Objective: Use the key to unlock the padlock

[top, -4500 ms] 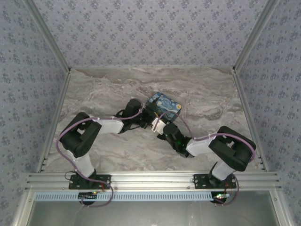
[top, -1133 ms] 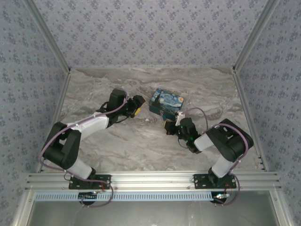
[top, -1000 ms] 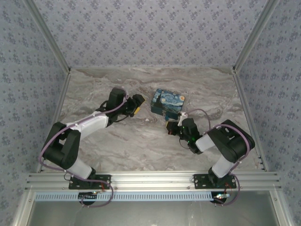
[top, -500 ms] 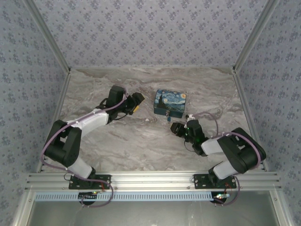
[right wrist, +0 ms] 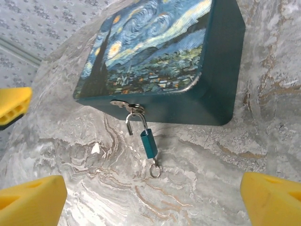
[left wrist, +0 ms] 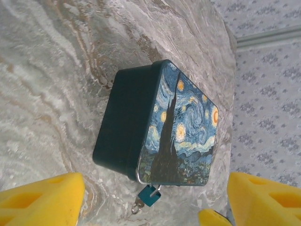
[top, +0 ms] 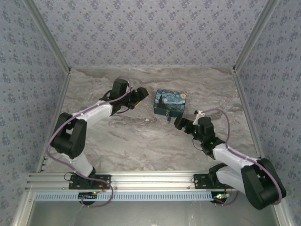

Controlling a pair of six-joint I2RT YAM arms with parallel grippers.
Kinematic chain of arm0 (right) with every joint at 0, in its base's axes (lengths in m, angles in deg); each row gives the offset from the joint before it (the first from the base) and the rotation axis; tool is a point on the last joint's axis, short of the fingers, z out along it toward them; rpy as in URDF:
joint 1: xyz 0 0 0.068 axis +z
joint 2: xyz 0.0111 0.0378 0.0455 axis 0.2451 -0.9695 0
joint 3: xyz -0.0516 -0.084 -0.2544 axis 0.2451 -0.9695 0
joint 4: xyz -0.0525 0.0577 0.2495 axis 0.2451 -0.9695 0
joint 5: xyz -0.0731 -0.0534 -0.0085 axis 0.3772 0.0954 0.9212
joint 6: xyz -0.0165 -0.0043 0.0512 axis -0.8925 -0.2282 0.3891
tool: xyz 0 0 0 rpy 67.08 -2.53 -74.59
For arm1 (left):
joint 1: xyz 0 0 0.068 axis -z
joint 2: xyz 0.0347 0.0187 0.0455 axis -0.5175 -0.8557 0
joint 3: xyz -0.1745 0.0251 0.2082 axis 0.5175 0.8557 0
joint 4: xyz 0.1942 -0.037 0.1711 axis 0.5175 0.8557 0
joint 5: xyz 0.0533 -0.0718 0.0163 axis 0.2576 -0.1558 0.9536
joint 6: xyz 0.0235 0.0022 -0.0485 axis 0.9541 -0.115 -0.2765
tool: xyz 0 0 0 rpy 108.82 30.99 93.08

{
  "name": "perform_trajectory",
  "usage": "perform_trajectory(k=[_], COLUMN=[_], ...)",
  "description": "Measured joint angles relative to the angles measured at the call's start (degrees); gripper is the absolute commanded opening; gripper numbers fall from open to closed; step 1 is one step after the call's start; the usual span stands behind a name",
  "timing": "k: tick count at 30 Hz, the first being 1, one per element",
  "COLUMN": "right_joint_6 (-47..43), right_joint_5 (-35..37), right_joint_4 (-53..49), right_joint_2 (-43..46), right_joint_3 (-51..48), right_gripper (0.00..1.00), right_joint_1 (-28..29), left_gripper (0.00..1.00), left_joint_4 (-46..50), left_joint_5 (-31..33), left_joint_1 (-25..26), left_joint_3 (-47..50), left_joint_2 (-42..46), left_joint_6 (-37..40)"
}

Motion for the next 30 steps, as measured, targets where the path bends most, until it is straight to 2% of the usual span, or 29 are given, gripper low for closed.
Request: perform_trajectory(k=[7,16,25,30], right_joint_6=[-0.2,0.94,2.21,2.23], right_joint_5=[-2.95,-3.96,-4.42,-4.42], right_joint_4=[-6.1,-9.01,-9.31,-9.33], right_joint_2=[4.52,5.14,5.14,5.11], right_joint_3=[0.28,0.28,0.28,0.28], right_gripper=[1.0,1.0,1.0,1.0], right_joint_1=[-1.6,-1.64,-1.64,-1.64], left_gripper=[0.81,0.88,0.87,0.82], left_joint_4=[1.68,4.57,9.18,12.0], left_joint_5=[-3.8,-6.6,-9.38,-11.78], left_joint_1=[0.0,0.0,-0.11,-0.11], left_joint_3=[-7.76,-16.79,-26.67,-32.92], left_joint_2=[-7.65,-15.82,-23.45,-28.94], left_joint_6=[4.61,7.69,10.23,11.47])
